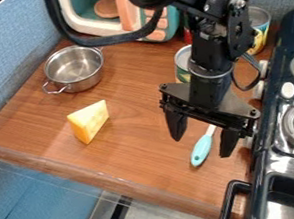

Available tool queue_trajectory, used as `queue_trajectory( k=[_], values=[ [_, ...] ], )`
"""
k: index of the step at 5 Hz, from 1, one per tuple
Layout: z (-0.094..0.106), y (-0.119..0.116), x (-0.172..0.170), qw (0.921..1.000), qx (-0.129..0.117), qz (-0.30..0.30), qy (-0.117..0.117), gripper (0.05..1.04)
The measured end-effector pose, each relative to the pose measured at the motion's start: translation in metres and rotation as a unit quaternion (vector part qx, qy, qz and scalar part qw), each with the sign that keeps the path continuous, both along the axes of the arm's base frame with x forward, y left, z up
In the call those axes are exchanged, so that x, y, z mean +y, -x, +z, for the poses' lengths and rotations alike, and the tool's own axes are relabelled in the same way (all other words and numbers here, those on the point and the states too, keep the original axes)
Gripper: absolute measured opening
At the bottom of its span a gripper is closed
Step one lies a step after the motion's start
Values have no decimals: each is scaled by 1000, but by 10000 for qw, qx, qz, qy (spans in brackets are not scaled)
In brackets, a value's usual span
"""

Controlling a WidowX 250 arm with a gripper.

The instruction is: Move the cheese toy to the right side of the table

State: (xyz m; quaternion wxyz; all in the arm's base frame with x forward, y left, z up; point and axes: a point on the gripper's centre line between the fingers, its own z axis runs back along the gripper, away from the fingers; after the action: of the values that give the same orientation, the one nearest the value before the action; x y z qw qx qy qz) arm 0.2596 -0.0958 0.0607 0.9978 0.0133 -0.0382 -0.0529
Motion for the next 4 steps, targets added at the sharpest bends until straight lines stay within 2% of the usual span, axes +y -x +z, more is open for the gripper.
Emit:
queue_trajectory(
  k=[1,2,3,4],
  values=[
    [-9,4,5,9998,166,7,-68,999],
    [-14,8,53,9985,371,381,-134,999],
    [-11,7,94,9980,374,512,-39,999],
    [-6,9,144,9985,320,437,-64,999]
  ],
)
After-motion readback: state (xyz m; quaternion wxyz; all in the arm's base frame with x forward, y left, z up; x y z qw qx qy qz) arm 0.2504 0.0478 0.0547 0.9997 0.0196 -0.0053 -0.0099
